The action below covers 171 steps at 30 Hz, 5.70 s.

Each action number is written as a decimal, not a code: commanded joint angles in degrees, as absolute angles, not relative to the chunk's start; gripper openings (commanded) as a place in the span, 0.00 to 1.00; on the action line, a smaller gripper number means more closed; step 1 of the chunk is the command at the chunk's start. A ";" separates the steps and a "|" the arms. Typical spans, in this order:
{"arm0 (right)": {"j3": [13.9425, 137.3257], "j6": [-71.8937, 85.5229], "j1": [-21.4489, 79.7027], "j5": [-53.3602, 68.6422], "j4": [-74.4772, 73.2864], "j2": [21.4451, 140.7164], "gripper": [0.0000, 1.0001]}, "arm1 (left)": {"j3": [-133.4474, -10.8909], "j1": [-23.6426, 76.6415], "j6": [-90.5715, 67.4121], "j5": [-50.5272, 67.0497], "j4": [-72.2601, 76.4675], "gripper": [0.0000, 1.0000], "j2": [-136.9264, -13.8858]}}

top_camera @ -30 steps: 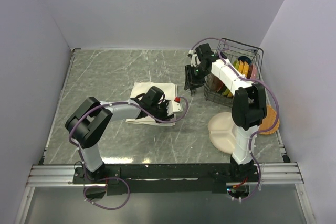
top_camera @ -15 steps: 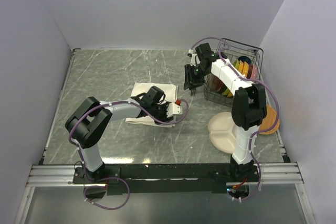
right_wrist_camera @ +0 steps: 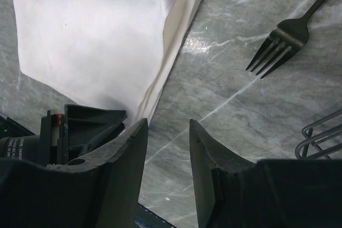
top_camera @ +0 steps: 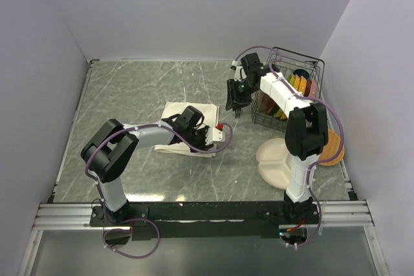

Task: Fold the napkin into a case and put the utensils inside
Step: Smooth out the square-folded napkin at the center of the board, then rotate the square-folded napkin at the center of the board.

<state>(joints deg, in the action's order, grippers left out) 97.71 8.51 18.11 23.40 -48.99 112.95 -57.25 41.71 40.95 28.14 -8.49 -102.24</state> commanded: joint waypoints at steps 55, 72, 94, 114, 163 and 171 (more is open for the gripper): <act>119.35 5.72 23.11 21.36 -47.11 128.93 0.48 | -61.27 25.59 31.92 46.67 -22.86 0.51 -84.49; 118.12 1.58 24.69 17.93 -43.77 134.74 0.47 | -55.72 19.25 28.39 43.77 -25.75 0.52 -74.53; 121.72 -1.85 25.31 17.40 -48.07 132.02 0.00 | -53.62 14.86 28.13 43.50 -26.46 0.52 -73.65; 124.98 -3.61 26.54 5.28 -43.95 137.90 0.00 | -68.37 8.09 -16.74 52.55 -4.33 0.50 -96.14; 101.34 8.62 28.30 23.47 -48.60 121.64 0.00 | -66.26 1.13 20.66 31.75 -35.33 0.55 -97.72; 97.12 7.21 28.74 17.15 -47.20 123.48 0.00 | -67.67 1.76 18.37 24.62 -34.98 0.48 -105.20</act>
